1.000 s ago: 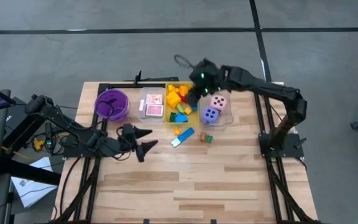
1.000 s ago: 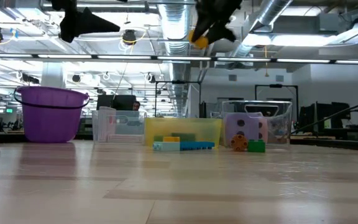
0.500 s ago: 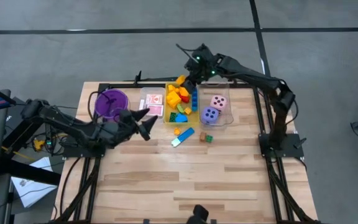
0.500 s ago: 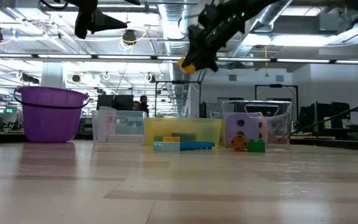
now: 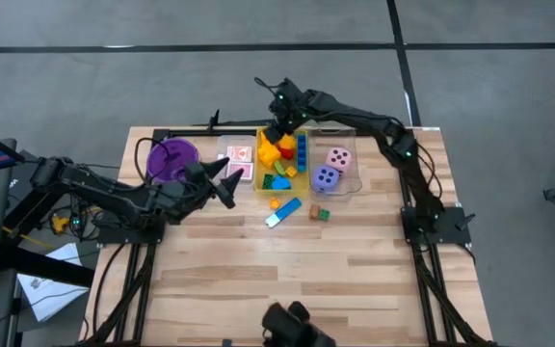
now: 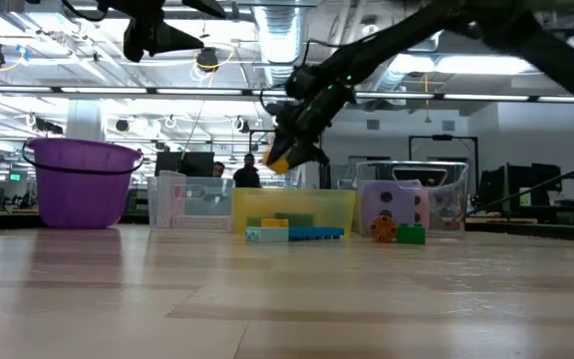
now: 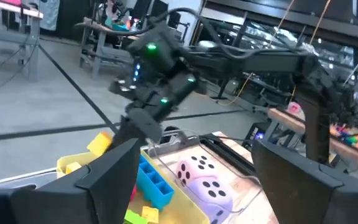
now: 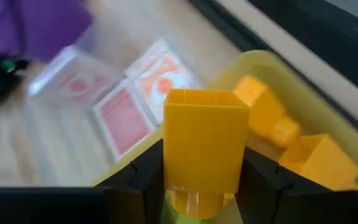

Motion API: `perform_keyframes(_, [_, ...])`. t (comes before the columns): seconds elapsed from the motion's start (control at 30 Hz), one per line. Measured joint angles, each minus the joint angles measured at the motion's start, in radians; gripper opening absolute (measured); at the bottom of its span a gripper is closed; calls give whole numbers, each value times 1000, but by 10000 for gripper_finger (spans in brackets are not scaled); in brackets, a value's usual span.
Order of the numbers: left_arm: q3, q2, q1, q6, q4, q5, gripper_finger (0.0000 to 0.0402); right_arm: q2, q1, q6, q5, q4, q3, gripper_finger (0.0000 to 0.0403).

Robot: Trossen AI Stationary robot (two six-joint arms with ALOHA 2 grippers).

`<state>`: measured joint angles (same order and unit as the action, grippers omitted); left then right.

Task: Pick & Place Toys
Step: Put the yellow gamepiece into the yellow bin

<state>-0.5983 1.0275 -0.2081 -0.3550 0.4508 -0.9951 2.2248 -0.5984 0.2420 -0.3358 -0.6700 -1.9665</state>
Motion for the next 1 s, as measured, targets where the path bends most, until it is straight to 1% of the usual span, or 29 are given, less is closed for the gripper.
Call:
perform_keyframes(0.1, [0, 0, -2, 42, 0, 0, 305, 76, -15, 19, 7, -98, -117, 147])
perform_keyframes(0.23, [0, 0, -2, 87, 0, 0, 305, 150, -18, 20, 51, -206, -256, 147])
perform_keyframes(0.37, [0, 0, -2, 119, -1, 0, 305, 189, -8, 21, 66, -269, -341, 147])
perform_keyframes(0.5, [0, 0, -2, 160, 0, 1, 305, 205, 11, 24, 149, -292, -360, 148])
perform_keyframes(0.6, [0, -1, -2, 166, 2, 1, 305, 205, 24, 49, 180, -288, -360, 148])
perform_keyframes(0.73, [0, -16, -2, 170, 0, 8, 305, 204, 29, 73, 202, -296, -361, 148])
perform_keyframes(0.87, [0, -42, -2, 221, 0, 8, 305, 204, 29, 73, 233, -321, -361, 148])
perform_keyframes(1.0, [0, -81, -2, 225, -2, 8, 305, 204, 28, 73, 238, -320, -361, 148])
